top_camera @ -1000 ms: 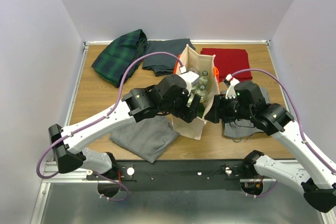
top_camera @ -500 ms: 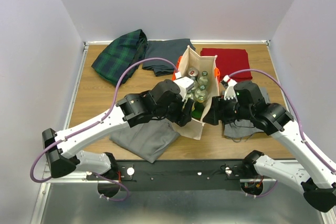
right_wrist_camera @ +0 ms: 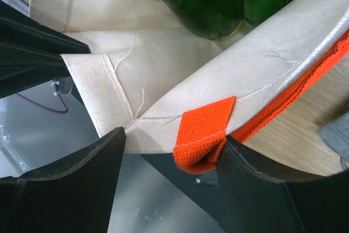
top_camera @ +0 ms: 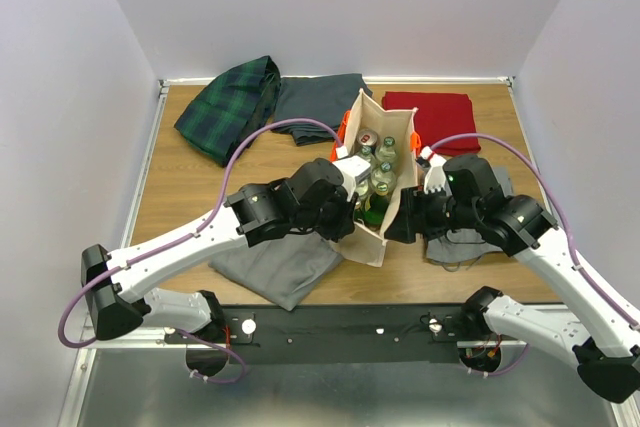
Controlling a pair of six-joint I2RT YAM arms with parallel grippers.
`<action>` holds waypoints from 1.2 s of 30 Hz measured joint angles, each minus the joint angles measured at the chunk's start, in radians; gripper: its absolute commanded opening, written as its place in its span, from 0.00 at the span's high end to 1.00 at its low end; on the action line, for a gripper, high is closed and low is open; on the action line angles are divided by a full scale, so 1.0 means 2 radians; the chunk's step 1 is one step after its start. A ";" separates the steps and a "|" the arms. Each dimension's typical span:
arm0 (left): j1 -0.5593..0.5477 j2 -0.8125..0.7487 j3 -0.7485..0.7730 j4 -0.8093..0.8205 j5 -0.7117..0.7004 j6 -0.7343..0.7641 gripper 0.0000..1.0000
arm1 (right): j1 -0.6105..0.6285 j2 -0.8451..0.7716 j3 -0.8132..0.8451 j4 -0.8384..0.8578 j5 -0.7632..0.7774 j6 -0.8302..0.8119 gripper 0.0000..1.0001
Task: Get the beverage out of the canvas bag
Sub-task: Adjust the canvas bag at the center of the board.
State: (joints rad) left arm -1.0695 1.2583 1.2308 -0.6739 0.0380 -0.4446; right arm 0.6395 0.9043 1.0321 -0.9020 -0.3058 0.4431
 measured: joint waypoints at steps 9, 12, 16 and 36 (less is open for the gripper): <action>-0.002 0.000 -0.005 0.001 0.010 0.009 0.94 | 0.000 0.007 -0.002 -0.002 -0.010 -0.004 0.25; -0.002 -0.001 -0.005 0.000 0.012 0.012 0.94 | 0.000 0.007 0.001 -0.005 -0.004 -0.003 0.25; -0.002 -0.004 -0.005 -0.003 0.011 0.017 0.94 | 0.001 0.006 0.021 -0.014 0.029 0.012 0.25; -0.003 -0.008 0.022 -0.031 0.014 0.018 0.22 | 0.000 0.036 0.029 -0.003 -0.005 0.017 0.25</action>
State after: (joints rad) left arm -1.0760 1.2430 1.2755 -0.7357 0.0650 -0.4080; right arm 0.6403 0.9760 1.0901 -0.9073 -0.3161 0.4767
